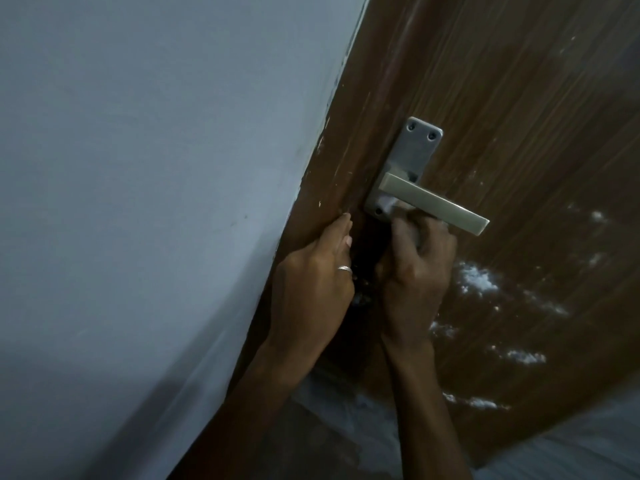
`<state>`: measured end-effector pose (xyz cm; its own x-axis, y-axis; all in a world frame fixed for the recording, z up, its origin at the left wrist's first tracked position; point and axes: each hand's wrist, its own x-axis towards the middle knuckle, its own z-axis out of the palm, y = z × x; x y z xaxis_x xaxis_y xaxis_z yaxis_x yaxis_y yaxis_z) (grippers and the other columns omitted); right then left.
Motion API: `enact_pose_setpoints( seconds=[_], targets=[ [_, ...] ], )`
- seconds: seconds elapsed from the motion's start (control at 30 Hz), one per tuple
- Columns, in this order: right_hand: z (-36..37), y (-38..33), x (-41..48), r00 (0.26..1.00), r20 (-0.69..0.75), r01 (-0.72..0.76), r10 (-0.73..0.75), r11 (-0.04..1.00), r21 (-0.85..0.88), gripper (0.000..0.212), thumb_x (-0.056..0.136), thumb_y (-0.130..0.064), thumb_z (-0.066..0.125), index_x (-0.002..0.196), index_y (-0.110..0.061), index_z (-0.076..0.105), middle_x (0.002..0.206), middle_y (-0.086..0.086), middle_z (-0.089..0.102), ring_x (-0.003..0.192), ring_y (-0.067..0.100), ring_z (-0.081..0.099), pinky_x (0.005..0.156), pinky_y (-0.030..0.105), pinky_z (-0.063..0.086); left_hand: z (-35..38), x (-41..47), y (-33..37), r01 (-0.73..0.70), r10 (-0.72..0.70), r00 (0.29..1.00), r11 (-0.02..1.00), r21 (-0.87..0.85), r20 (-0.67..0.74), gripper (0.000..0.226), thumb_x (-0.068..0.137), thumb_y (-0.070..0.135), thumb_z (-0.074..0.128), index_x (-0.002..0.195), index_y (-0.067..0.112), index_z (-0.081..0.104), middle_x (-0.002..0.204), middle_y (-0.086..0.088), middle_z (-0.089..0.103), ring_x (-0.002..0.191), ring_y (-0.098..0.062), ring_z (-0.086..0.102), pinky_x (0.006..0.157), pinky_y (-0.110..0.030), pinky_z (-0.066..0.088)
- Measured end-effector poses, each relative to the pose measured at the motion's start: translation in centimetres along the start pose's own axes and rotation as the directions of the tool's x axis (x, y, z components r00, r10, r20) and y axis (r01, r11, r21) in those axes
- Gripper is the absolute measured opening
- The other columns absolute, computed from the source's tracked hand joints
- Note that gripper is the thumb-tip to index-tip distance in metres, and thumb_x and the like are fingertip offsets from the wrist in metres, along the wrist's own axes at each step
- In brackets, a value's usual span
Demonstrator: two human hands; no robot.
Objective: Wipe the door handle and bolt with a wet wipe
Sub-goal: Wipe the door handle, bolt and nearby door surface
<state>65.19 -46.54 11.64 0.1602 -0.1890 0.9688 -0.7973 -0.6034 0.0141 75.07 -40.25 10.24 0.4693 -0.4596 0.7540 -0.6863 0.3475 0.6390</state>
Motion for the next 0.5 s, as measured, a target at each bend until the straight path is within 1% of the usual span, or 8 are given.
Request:
enact_pose_setpoints(
  seconds=[0.07,0.13,0.2,0.23,0.3,0.37,0.43,0.5],
  targets=[
    [0.5,-0.7,0.7,0.999,-0.026,-0.023,0.023,1.0,0.02,0.032,0.099,-0.011,0.053,0.126,0.002,0.066,0.118,0.022,0.064,0.11,0.025,0.049,0.089,0.037,0.049,0.1,0.1,-0.2,0.003,-0.003,1.0,1.0,-0.003,-0.002,0.032,0.099,0.014,0.057,0.129,0.008,0.064,0.109,-0.006,0.075,0.095,-0.015,0.072,0.085,-0.014,0.049],
    [0.8,-1.3,-0.4,1.0,0.019,0.012,-0.013,0.999,0.046,0.035,0.099,-0.011,0.056,0.129,0.004,0.063,0.125,0.023,0.061,0.118,0.028,0.048,0.097,0.037,0.047,0.1,0.2,-0.1,0.019,-0.019,1.0,1.0,-0.005,0.0,0.032,0.1,0.015,0.056,0.13,0.009,0.063,0.109,-0.005,0.075,0.094,-0.013,0.072,0.084,-0.012,0.047],
    [0.6,-1.0,-1.8,0.996,0.079,0.039,-0.044,0.997,0.062,0.037,0.097,-0.011,0.06,0.13,0.004,0.062,0.129,0.022,0.06,0.122,0.028,0.047,0.1,0.037,0.047,0.2,0.1,0.0,0.032,-0.032,0.999,0.999,-0.011,0.007,0.032,0.1,0.016,0.055,0.131,0.01,0.063,0.108,-0.004,0.075,0.092,-0.012,0.071,0.083,-0.009,0.046],
    [0.3,-0.7,-2.0,0.997,0.076,0.019,-0.024,0.998,0.063,0.037,0.096,-0.011,0.06,0.13,0.003,0.063,0.13,0.022,0.06,0.121,0.028,0.048,0.1,0.036,0.047,0.2,0.1,-0.1,0.033,-0.033,0.999,0.999,-0.018,0.008,0.032,0.1,0.016,0.055,0.131,0.01,0.063,0.108,-0.004,0.075,0.093,-0.012,0.071,0.084,-0.009,0.045],
    [0.0,-0.1,-1.4,0.997,0.002,-0.071,0.071,0.996,0.045,0.035,0.097,-0.006,0.056,0.13,0.002,0.063,0.128,0.022,0.061,0.117,0.028,0.05,0.098,0.034,0.046,0.2,0.2,-0.2,0.027,-0.026,1.0,0.999,-0.029,0.01,0.032,0.1,0.017,0.056,0.131,0.01,0.063,0.11,-0.003,0.075,0.097,-0.01,0.071,0.087,-0.007,0.045],
    [0.5,0.0,0.0,0.991,-0.041,-0.126,0.128,0.991,0.038,0.036,0.094,0.0,0.056,0.129,0.002,0.064,0.13,0.023,0.061,0.12,0.032,0.051,0.101,0.039,0.046,0.2,0.4,-0.3,0.02,-0.02,1.0,0.999,-0.026,0.018,0.032,0.099,0.016,0.057,0.13,0.011,0.064,0.114,-0.002,0.073,0.101,-0.011,0.07,0.09,-0.01,0.047],
    [1.4,-0.4,1.0,0.993,-0.029,-0.117,0.118,0.993,0.025,0.036,0.089,0.002,0.057,0.124,0.002,0.066,0.135,0.023,0.06,0.127,0.038,0.046,0.105,0.05,0.046,0.3,0.6,-0.5,0.02,-0.02,0.999,1.0,-0.021,0.027,0.032,0.099,0.016,0.057,0.129,0.011,0.065,0.117,-0.001,0.072,0.103,-0.012,0.07,0.091,-0.015,0.049],
    [1.8,-0.8,1.2,0.996,-0.025,-0.091,0.091,0.996,0.022,0.039,0.087,0.004,0.058,0.124,0.002,0.065,0.14,0.022,0.057,0.134,0.037,0.037,0.112,0.05,0.042,0.3,0.7,-0.6,0.031,-0.03,0.999,0.999,-0.025,0.037,0.032,0.099,0.017,0.058,0.13,0.013,0.065,0.119,0.0,0.072,0.104,-0.012,0.069,0.092,-0.017,0.05]
  ],
)
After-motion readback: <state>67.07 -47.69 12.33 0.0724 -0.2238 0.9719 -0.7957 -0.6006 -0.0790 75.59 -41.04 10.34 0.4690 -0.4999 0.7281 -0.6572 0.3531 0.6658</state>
